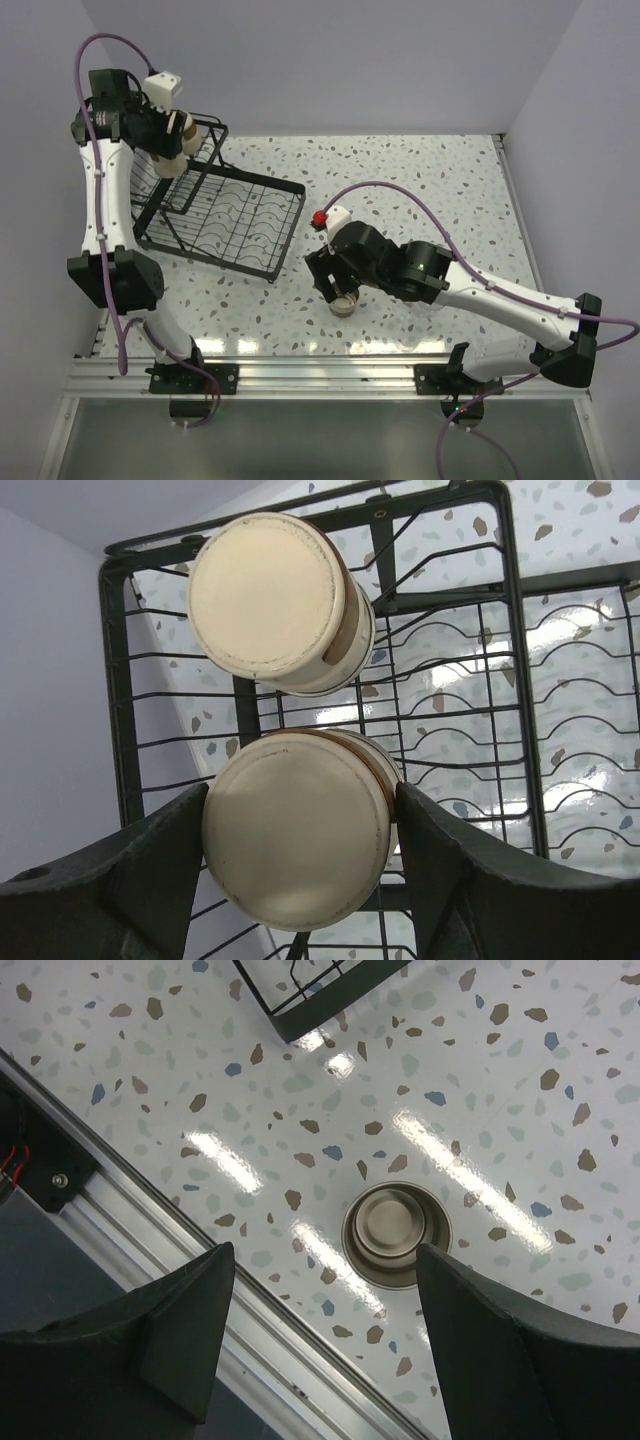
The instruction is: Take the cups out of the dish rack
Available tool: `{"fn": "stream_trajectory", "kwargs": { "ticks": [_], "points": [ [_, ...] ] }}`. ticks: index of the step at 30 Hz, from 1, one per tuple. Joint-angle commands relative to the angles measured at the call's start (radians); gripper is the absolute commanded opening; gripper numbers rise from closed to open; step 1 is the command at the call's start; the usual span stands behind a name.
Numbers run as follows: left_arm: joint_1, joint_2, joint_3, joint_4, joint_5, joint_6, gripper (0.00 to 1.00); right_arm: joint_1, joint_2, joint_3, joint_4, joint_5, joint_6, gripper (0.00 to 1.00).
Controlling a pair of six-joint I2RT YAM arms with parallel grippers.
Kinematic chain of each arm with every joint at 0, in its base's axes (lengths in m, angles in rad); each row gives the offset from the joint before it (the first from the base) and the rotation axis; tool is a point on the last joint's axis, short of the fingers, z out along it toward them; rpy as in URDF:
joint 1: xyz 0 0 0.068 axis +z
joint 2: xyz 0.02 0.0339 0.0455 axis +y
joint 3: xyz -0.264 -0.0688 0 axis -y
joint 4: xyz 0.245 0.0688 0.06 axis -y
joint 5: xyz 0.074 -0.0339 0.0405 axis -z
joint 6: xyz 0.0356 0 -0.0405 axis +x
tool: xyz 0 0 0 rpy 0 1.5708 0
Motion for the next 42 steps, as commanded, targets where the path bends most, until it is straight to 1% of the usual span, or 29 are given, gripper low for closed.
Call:
{"fn": "stream_trajectory", "kwargs": {
  "ticks": [1,6,9,11,12,13,14,15,16,17,18,19,20,21,22,23,24,25,26,27,30,32,34,35,36,40,42],
  "points": [
    [0.001,-0.131,0.005,0.039,0.027,-0.033,0.00,0.003,-0.038,0.019,0.030,0.017,0.005,0.77],
    [-0.001,-0.202,-0.014,0.099,0.062,-0.086,0.00,0.003,-0.047,0.025,0.049,0.011,0.013,0.77],
    [0.001,-0.244,-0.022,0.135,0.110,-0.134,0.00,0.003,-0.058,0.038,0.078,-0.006,0.016,0.79],
    [0.001,-0.293,-0.060,0.175,0.196,-0.182,0.00,-0.008,-0.064,0.059,0.113,-0.039,0.019,0.81],
    [0.001,-0.314,-0.076,0.227,0.228,-0.202,0.00,-0.017,-0.064,0.070,0.133,-0.071,0.025,0.81],
    [-0.001,-0.354,-0.091,0.255,0.296,-0.225,0.00,-0.056,-0.066,0.090,0.159,-0.117,0.034,0.82],
    [-0.001,-0.369,-0.103,0.278,0.328,-0.246,0.00,-0.086,-0.067,0.093,0.249,-0.270,0.046,0.82],
    [-0.001,-0.397,-0.122,0.321,0.361,-0.294,0.00,-0.122,-0.076,0.088,0.318,-0.359,0.109,0.82],
    [0.001,-0.409,-0.128,0.339,0.427,-0.320,0.00,-0.197,-0.082,0.058,0.405,-0.436,0.158,0.82],
    [-0.001,-0.420,-0.152,0.362,0.461,-0.370,0.00,-0.224,-0.085,0.039,0.593,-0.542,0.210,0.82],
    [-0.001,-0.444,-0.169,0.411,0.496,-0.401,0.00,-0.247,-0.076,0.027,0.677,-0.561,0.308,0.82],
    [-0.001,-0.455,-0.186,0.437,0.565,-0.435,0.00,-0.268,-0.063,0.024,0.743,-0.573,0.351,0.82],
    [-0.001,-0.463,-0.212,0.459,0.598,-0.501,0.00,-0.271,-0.041,0.031,0.876,-0.579,0.387,0.82],
    [-0.002,-0.474,-0.228,0.508,0.634,-0.535,0.00,-0.273,0.006,0.044,0.930,-0.578,0.454,0.82],
    [-0.001,-0.489,-0.240,0.531,0.700,-0.567,0.00,-0.271,0.037,0.067,0.985,-0.581,0.491,0.82],
    [-0.001,-0.495,-0.269,0.554,0.729,-0.628,0.00,-0.273,0.065,0.071,1.120,-0.584,0.534,0.82],
    [-0.002,-0.512,-0.287,0.618,0.766,-0.662,0.00,-0.271,0.091,0.078,1.180,-0.570,0.610,0.82],
    [-0.001,-0.521,-0.304,0.646,0.817,-0.693,0.00,-0.271,0.143,0.087,1.228,-0.555,0.643,0.82],
    [-0.001,-0.530,-0.323,0.674,0.834,-0.752,0.00,-0.271,0.163,0.093,1.291,-0.538,0.666,0.82],
    [-0.001,-0.555,-0.367,0.744,0.851,-0.782,0.00,-0.271,0.189,0.101,1.311,-0.524,0.703,0.81],
    [-0.001,-0.593,-0.442,0.851,0.889,-0.868,0.00,-0.271,0.266,0.128,1.377,-0.501,0.773,0.78],
    [-0.001,-0.601,-0.458,0.855,0.906,-0.889,0.00,-0.271,0.303,0.153,1.389,-0.504,0.792,0.75],
    [-0.001,-0.621,-0.510,0.892,0.927,-0.923,0.00,-0.270,0.315,0.159,1.399,-0.498,0.792,0.74],
    [-0.001,-0.630,-0.557,0.913,0.937,-0.957,0.00,-0.271,0.316,0.157,1.397,-0.483,0.792,0.72],
    [-0.002,-0.647,-0.579,0.960,0.946,-0.972,0.00,-0.271,0.316,0.154,1.394,-0.480,0.784,0.72],
    [-0.001,-0.659,-0.623,0.976,0.964,-0.991,0.00,-0.271,0.315,0.136,1.397,-0.474,0.772,0.66],
    [-0.002,-0.661,-0.628,0.935,0.955,-0.948,0.00,-0.271,0.310,0.122,1.406,-0.468,0.772,0.62]
  ]
}}
